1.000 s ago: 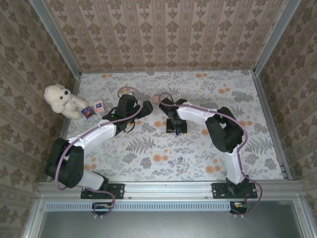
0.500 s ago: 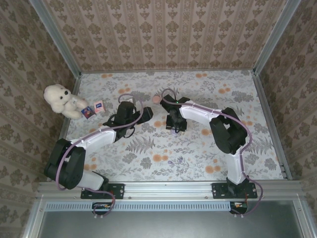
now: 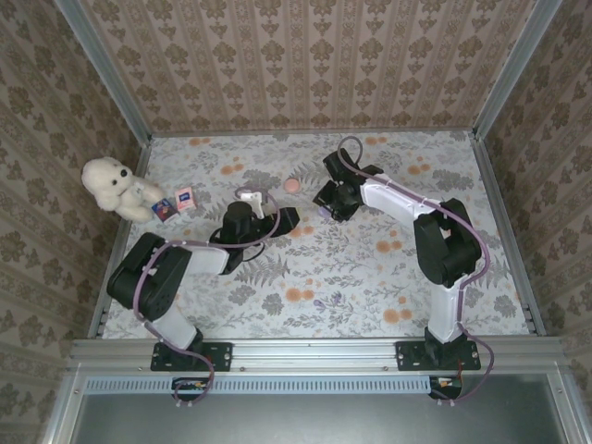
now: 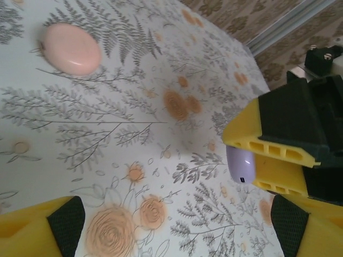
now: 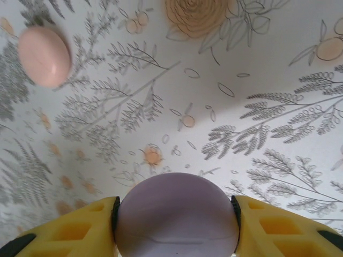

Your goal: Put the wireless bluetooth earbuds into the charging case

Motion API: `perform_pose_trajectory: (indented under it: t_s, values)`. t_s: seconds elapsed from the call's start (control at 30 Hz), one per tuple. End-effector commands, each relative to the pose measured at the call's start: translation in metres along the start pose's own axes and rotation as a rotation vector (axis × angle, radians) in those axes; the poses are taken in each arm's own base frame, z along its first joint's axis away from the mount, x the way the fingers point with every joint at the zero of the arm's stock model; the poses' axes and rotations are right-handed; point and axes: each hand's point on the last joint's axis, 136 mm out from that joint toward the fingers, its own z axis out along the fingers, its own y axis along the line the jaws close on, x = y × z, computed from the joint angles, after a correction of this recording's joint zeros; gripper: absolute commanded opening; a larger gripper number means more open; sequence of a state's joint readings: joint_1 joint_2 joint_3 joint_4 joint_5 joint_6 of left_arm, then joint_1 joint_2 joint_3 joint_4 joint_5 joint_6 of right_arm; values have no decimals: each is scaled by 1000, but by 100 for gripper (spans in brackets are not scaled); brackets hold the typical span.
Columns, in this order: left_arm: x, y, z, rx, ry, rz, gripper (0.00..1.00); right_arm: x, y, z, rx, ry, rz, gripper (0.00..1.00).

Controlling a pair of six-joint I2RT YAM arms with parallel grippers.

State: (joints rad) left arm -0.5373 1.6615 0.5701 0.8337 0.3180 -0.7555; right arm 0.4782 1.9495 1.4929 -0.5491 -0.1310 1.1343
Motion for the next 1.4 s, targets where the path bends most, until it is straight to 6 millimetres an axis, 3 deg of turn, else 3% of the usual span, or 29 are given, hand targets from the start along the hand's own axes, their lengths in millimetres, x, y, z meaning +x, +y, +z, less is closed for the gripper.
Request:
perform_pose_trajectory:
  t_s: [0.0, 0.27, 0.83, 1.37]
  values:
    - [-16, -31, 6, 178, -76, -10, 87, -4, 21, -16, -106, 1, 98, 44]
    - [-9, -25, 28, 237, -87, -80, 77, -9, 28, -19, -150, -4, 158, 44]
    - [-4, -40, 60, 275, -67, -61, 61, 0, 30, -14, -180, 26, 188, 44]
    - [1, -41, 78, 280, -60, -72, 54, 5, 31, -13, -197, 40, 196, 43]
